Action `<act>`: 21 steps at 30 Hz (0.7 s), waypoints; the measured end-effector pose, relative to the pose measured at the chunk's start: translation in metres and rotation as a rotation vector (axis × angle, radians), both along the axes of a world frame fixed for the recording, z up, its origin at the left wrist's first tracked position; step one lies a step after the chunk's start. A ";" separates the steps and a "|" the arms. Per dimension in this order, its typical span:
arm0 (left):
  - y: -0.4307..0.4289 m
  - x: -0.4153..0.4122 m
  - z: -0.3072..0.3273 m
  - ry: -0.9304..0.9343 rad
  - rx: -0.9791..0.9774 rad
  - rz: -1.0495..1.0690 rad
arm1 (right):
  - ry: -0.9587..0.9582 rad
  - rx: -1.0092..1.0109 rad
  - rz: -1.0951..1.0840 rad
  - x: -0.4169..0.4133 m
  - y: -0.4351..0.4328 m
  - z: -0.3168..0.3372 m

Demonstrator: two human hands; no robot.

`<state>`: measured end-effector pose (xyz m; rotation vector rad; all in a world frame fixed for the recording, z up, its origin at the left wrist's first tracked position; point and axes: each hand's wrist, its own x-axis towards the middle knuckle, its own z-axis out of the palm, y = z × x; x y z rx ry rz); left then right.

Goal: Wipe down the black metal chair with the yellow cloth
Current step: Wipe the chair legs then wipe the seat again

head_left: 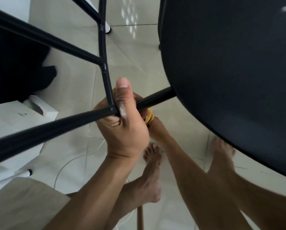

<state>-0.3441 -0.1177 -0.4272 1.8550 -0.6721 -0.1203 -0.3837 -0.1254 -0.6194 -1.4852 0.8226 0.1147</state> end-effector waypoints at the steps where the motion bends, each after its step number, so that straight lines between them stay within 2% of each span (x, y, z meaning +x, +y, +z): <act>1: -0.001 0.002 0.001 -0.003 0.010 0.006 | -0.021 -0.006 -0.036 -0.001 0.001 0.010; 5: 0.001 0.004 0.003 0.026 -0.009 -0.027 | -0.297 0.137 -0.188 -0.016 -0.010 0.056; 6: 0.002 0.004 0.002 0.019 -0.017 -0.037 | -0.381 0.197 -0.193 -0.019 -0.017 0.065; 9: 0.001 0.004 0.002 0.006 -0.006 -0.048 | -0.535 0.183 -0.096 -0.026 -0.034 0.075; 12: -0.001 0.005 0.002 0.032 -0.011 -0.028 | -0.598 0.293 -0.051 -0.025 -0.041 0.075; 17: -0.002 0.006 0.002 0.045 -0.013 -0.030 | -0.657 0.358 -0.097 -0.027 -0.040 0.073; 21: -0.006 0.002 0.004 0.046 -0.010 -0.029 | -0.704 0.315 -0.127 -0.021 -0.037 0.089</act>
